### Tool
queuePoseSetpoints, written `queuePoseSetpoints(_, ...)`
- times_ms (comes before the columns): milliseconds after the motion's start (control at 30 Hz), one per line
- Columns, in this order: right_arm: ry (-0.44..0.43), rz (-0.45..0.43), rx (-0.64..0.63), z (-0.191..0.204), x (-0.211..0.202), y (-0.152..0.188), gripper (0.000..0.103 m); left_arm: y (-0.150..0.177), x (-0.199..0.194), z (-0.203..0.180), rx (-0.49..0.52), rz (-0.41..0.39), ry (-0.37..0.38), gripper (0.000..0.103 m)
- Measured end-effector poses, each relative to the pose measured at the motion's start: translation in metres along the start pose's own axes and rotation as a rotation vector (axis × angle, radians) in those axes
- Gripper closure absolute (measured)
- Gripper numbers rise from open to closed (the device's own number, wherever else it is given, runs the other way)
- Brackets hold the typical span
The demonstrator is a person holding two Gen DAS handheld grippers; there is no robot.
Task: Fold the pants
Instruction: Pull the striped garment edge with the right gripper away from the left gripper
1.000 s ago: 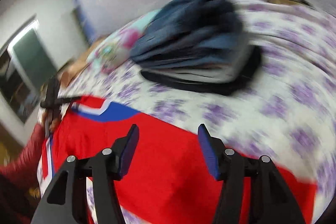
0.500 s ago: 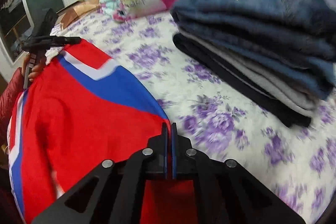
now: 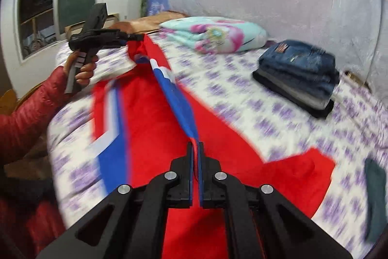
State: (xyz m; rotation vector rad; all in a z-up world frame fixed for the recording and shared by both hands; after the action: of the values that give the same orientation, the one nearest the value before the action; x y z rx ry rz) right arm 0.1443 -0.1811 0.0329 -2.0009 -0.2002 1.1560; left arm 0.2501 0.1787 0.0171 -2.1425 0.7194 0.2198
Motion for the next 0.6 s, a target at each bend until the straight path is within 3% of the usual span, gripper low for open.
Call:
queuePoseSetpoints(67,-0.036,0.032,0.0,0.026,-0.001,0.023,0.1,0.022,-0.02,0.017,-0.043,0.004,-0.052,0.015)
queuePoseSetpoints(133,-0.05,0.064,-0.006,0.044,0.002,0.044,0.1,0.043,-0.036,0.032,-0.156,0.082,-0.003,0.016)
queuePoseSetpoints(200,-0.064,0.081,0.018,0.053,0.006,0.062,0.099,0.052,-0.053,0.039,-0.258,0.1,0.054,0.016)
queuePoseSetpoints(267,-0.068,0.054,0.066,0.051,0.004,0.068,0.099,0.061,-0.066,0.037,-0.3,0.104,0.074,0.016)
queuePoseSetpoints(400,-0.065,0.03,0.084,0.05,0.003,0.071,0.099,0.081,-0.06,0.023,-0.257,0.164,-0.03,0.016)
queuePoseSetpoints(467,-0.055,0.028,0.078,0.053,0.007,0.075,0.099,0.084,-0.051,0.016,-0.233,0.156,-0.093,0.018)
queuePoseSetpoints(600,-0.049,0.011,0.096,0.052,0.004,0.075,0.099,0.075,-0.042,0.012,-0.214,0.134,-0.188,0.037)
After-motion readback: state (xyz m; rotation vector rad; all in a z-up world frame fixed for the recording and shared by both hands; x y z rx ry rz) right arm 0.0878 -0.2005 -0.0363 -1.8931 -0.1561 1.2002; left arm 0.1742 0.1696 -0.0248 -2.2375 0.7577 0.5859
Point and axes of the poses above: each gripper's, at about its wrist camera, not at the fingertips, and x roughly the way its jaws point, z to its left, y to its underside, the point moved 7 cm from there along x, roughly the way its jaws point, and after that the axes turned 15 degrees about -x, right-handed, at the moved point
